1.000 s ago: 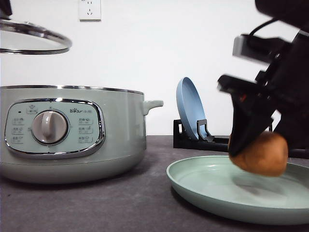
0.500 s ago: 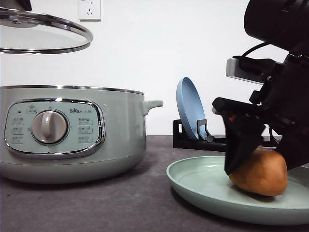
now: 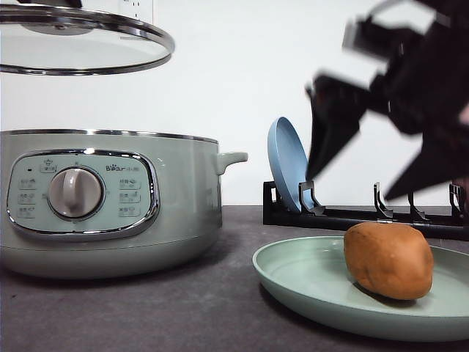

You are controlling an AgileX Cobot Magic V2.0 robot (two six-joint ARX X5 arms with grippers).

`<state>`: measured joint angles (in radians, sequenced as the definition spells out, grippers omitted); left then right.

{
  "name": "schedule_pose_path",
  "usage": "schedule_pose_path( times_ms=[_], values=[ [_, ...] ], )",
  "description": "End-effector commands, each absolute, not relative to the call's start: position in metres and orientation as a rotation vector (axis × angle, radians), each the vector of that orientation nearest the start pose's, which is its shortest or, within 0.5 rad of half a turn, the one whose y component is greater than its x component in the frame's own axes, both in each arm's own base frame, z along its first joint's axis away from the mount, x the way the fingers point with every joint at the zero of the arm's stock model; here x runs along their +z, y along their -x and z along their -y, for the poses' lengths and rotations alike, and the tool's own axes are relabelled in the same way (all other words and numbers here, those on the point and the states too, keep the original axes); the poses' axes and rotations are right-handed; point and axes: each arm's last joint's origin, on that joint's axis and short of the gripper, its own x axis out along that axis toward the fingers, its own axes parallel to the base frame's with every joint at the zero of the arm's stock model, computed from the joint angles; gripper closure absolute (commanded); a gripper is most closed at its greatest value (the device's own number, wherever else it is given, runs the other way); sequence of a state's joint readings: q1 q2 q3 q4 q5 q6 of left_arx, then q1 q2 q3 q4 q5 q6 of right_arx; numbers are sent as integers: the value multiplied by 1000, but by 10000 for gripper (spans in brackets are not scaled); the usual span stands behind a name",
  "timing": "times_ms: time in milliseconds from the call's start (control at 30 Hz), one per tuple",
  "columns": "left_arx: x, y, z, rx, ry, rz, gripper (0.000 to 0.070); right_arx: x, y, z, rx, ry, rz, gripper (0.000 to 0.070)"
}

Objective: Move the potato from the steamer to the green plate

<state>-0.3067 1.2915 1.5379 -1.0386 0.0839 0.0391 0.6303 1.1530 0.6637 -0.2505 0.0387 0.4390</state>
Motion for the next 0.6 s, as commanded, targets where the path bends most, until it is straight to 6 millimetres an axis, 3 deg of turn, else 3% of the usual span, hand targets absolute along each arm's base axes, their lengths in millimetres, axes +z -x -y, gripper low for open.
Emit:
schedule_pose_path(
  times_ms=[0,300,567],
  values=[
    [413,-233,80,-406,-124,-730,697,228,-185,-135,406,-135,-783,70],
    [391,-260,102,-447,-152,-793,697,274,-174,-125,404,-115,-635,70],
    [372,-278,114,-453,-187,-849,697,285,-164,-117,393,-126,-593,71]
  ],
)
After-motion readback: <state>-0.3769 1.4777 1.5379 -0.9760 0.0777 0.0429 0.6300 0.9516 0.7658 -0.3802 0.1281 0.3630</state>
